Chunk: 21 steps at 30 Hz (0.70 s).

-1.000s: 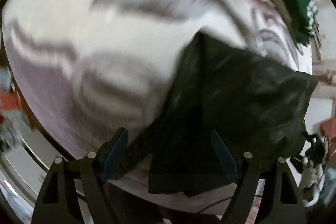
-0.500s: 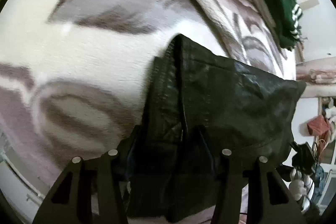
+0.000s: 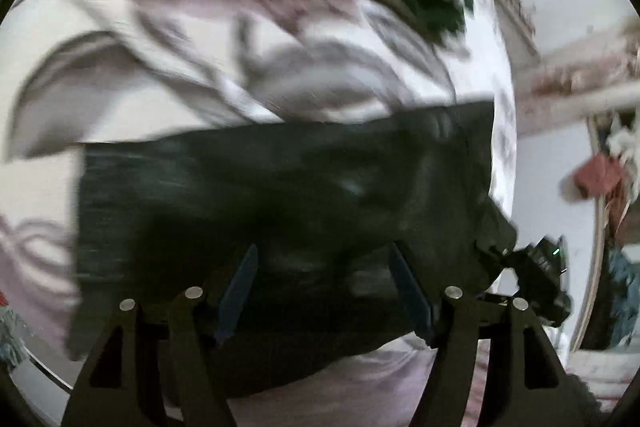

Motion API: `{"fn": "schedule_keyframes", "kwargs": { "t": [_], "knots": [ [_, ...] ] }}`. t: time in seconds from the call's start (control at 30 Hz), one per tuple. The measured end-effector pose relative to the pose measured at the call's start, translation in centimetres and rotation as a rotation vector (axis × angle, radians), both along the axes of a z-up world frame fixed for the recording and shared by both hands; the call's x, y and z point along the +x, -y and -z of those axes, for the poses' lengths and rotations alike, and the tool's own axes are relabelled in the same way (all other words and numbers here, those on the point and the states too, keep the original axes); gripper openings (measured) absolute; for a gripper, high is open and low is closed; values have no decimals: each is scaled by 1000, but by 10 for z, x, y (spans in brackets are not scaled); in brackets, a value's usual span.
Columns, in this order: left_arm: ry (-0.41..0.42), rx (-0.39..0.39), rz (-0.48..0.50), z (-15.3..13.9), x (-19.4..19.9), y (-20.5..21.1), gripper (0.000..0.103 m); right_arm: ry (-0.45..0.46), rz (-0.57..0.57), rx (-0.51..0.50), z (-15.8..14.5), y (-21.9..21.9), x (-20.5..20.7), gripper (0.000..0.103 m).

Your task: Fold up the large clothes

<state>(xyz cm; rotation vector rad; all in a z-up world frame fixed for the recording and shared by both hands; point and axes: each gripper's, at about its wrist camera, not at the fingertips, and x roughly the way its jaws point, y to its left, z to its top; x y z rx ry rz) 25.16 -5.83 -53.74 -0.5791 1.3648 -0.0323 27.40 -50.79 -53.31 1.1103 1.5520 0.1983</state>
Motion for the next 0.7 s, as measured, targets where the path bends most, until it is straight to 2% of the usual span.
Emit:
{"fn": "schedule_keyframes", "kwargs": {
  "t": [0.07, 0.13, 0.2, 0.37, 0.5, 0.57, 0.6, 0.7],
  "knots": [
    [-58, 39, 41, 26, 14, 28, 66, 4, -9, 19, 4, 0, 6, 75],
    [-95, 92, 64, 44, 17, 37, 66, 12, -21, 29, 8, 0, 13, 75],
    [-108, 97, 54, 54, 22, 37, 67, 21, -34, 37, 10, 0, 18, 75],
    [-126, 125, 70, 60, 25, 40, 68, 36, -64, 66, 21, -5, 32, 78],
    [-137, 143, 67, 67, 32, 49, 68, 66, 6, 108, 27, -1, 32, 78],
    [-142, 145, 66, 68, 34, 49, 68, 117, 47, 121, 19, -1, 32, 78],
    [-140, 144, 64, 69, 36, 51, 68, 180, 79, 139, 9, 0, 33, 78],
    [-137, 141, 60, 72, 38, 50, 69, 229, 105, 148, 0, -4, 43, 78]
  ]
}}
